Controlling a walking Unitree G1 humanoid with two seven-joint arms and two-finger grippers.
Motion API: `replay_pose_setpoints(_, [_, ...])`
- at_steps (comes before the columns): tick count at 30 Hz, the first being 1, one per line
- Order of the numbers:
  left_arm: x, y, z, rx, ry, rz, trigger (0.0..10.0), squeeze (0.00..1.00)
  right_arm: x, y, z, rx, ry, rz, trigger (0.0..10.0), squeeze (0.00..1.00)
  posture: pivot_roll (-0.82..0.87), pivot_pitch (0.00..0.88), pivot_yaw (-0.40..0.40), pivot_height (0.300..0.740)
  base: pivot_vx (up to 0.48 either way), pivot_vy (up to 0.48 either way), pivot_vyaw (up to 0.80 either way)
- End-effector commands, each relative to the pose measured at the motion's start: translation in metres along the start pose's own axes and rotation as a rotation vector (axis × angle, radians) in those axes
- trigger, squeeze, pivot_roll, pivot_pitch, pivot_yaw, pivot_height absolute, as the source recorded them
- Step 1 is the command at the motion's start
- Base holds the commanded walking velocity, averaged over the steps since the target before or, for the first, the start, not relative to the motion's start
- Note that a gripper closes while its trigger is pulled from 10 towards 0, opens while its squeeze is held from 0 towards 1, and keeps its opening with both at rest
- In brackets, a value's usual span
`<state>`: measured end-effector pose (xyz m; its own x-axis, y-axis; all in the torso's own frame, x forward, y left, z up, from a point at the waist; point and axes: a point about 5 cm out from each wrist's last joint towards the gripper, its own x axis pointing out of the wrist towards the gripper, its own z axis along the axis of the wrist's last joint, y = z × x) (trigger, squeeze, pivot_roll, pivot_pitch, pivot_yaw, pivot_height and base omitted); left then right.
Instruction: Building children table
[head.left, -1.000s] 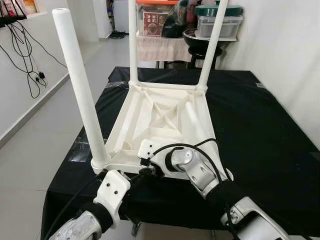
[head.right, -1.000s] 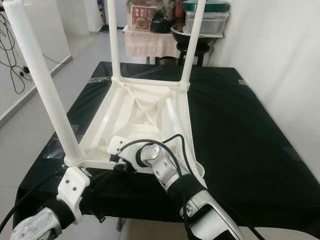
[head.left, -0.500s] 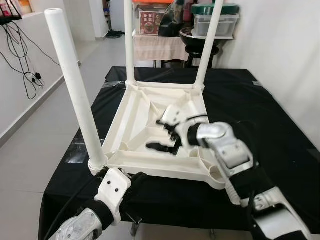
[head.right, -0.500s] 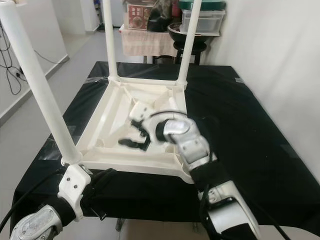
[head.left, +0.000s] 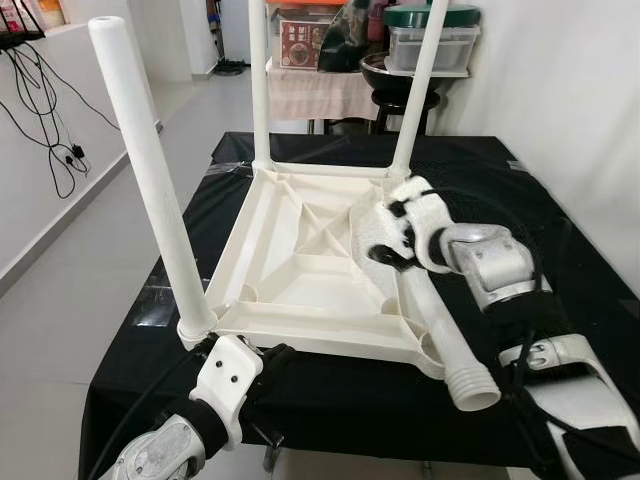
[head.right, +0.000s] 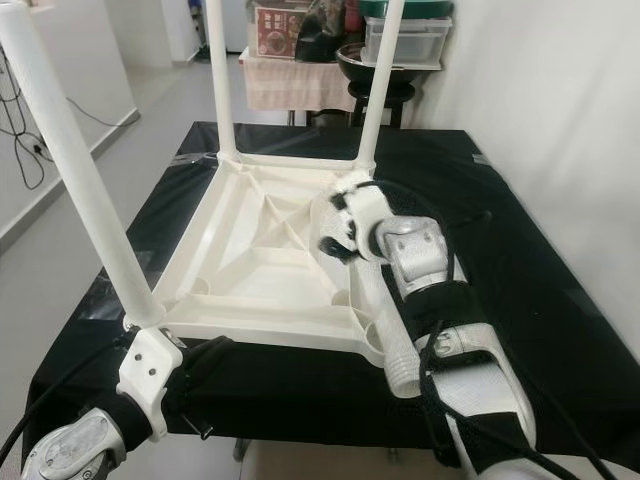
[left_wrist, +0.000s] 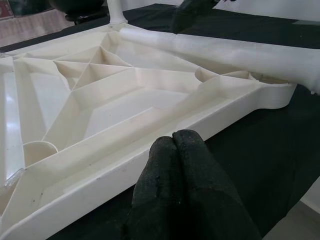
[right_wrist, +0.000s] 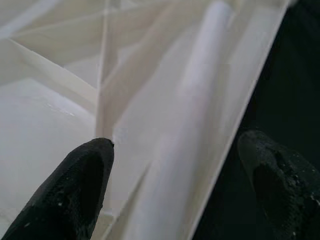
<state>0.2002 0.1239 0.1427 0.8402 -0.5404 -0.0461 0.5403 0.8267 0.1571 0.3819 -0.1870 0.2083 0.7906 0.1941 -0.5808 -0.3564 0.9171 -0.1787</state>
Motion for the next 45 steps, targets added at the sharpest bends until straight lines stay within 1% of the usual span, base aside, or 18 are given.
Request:
replay_pose_setpoints(1, [-0.001, -0.001, -0.004, 0.004, 0.019, -0.009, 10.0, 0.00, -0.003, -0.002, 0.001, 0.045, 0.032, 0.012, 10.0, 0.00, -0.07, 0.000, -0.036, 0.740, 0.000, 0.000, 0.00])
replay_pose_setpoints(4, [-0.001, -0.001, -0.004, 0.001, 0.019, -0.005, 10.0, 0.00, -0.006, -0.005, -0.011, 0.105, 0.113, 0.029, 10.0, 0.00, -0.07, 0.001, -0.040, 0.740, 0.000, 0.000, 0.00])
replay_pose_setpoints(6, [-0.001, -0.001, -0.004, 0.000, 0.019, -0.004, 10.0, 0.00, -0.006, -0.004, -0.014, 0.115, 0.131, 0.034, 10.0, 0.00, -0.07, 0.002, -0.046, 0.740, 0.000, 0.000, 0.00])
replay_pose_setpoints(9, [-0.001, -0.001, -0.005, -0.003, 0.019, -0.002, 10.0, 0.00, -0.005, 0.003, -0.030, 0.149, 0.208, 0.075, 10.0, 0.00, -0.08, 0.002, -0.049, 0.740, 0.000, 0.000, 0.00])
replay_pose_setpoints(12, [-0.001, -0.002, -0.005, -0.005, 0.019, -0.004, 10.0, 0.00, -0.005, 0.010, -0.039, 0.170, 0.250, 0.091, 10.0, 0.00, -0.08, 0.002, -0.049, 0.740, 0.000, 0.000, 0.00])
replay_pose_setpoints(15, [-0.001, -0.003, -0.005, -0.004, 0.020, -0.007, 10.0, 0.00, -0.003, 0.012, -0.044, 0.182, 0.277, 0.091, 10.0, 0.00, -0.08, 0.001, -0.048, 0.740, 0.000, 0.000, 0.00])
replay_pose_setpoints(17, [0.000, -0.003, -0.005, -0.003, 0.020, -0.010, 10.0, 0.00, 0.001, 0.012, -0.055, 0.196, 0.311, 0.074, 10.0, 0.00, -0.08, 0.000, -0.049, 0.740, 0.000, 0.000, 0.00])
replay_pose_setpoints(21, [0.000, -0.004, -0.006, -0.002, 0.021, -0.011, 10.0, 0.00, 0.003, 0.009, -0.066, 0.214, 0.341, 0.048, 10.0, 0.00, -0.08, 0.000, -0.052, 0.740, 0.000, 0.000, 0.00])
replay_pose_setpoints(22, [0.000, -0.004, -0.006, -0.002, 0.021, -0.011, 10.0, 0.00, 0.004, 0.008, -0.070, 0.223, 0.353, 0.042, 9.7, 0.00, -0.08, 0.000, -0.053, 0.740, 0.000, 0.000, 0.00])
replay_pose_setpoints(23, [0.000, -0.004, -0.006, -0.002, 0.021, -0.011, 10.0, 0.00, 0.005, 0.007, -0.075, 0.228, 0.362, 0.033, 1.9, 0.00, -0.08, 0.000, -0.054, 0.740, 0.000, 0.000, 0.00])
replay_pose_setpoints(25, [0.000, -0.004, -0.006, -0.002, 0.020, -0.011, 10.0, 0.00, 0.005, 0.006, -0.075, 0.228, 0.363, 0.029, 1.9, 0.00, -0.08, 0.000, -0.054, 0.740, 0.000, 0.000, 0.00])
replay_pose_setpoints(26, [0.000, -0.004, -0.006, -0.002, 0.020, -0.011, 10.0, 0.00, 0.005, 0.006, -0.076, 0.228, 0.364, 0.028, 0.0, 0.00, -0.08, 0.000, -0.053, 0.740, 0.000, 0.000, 0.00])
replay_pose_setpoints(42, [0.001, -0.002, -0.006, 0.001, 0.020, -0.013, 10.0, 0.00, 0.007, 0.004, -0.076, 0.255, 0.332, 0.016, 0.0, 0.00, -0.08, 0.000, -0.047, 0.740, 0.000, 0.000, 0.00])
replay_pose_setpoints(43, [0.001, -0.002, -0.006, 0.002, 0.020, -0.013, 10.0, 0.00, 0.007, 0.004, -0.074, 0.263, 0.311, 0.017, 0.0, 0.00, -0.08, 0.000, -0.045, 0.740, 0.000, 0.000, 0.00])
replay_pose_setpoints(44, [0.001, -0.001, -0.007, 0.003, 0.020, -0.012, 10.0, 0.00, 0.008, 0.003, -0.067, 0.286, 0.256, 0.022, 0.0, 0.00, -0.08, 0.000, -0.043, 0.740, 0.000, 0.000, 0.00])
replay_pose_setpoints(45, [0.001, -0.001, -0.007, 0.003, 0.020, -0.012, 10.0, 0.00, 0.008, 0.003, -0.067, 0.286, 0.256, 0.022, 0.0, 0.00, -0.08, 0.000, -0.043, 0.740, 0.000, 0.000, 0.00])
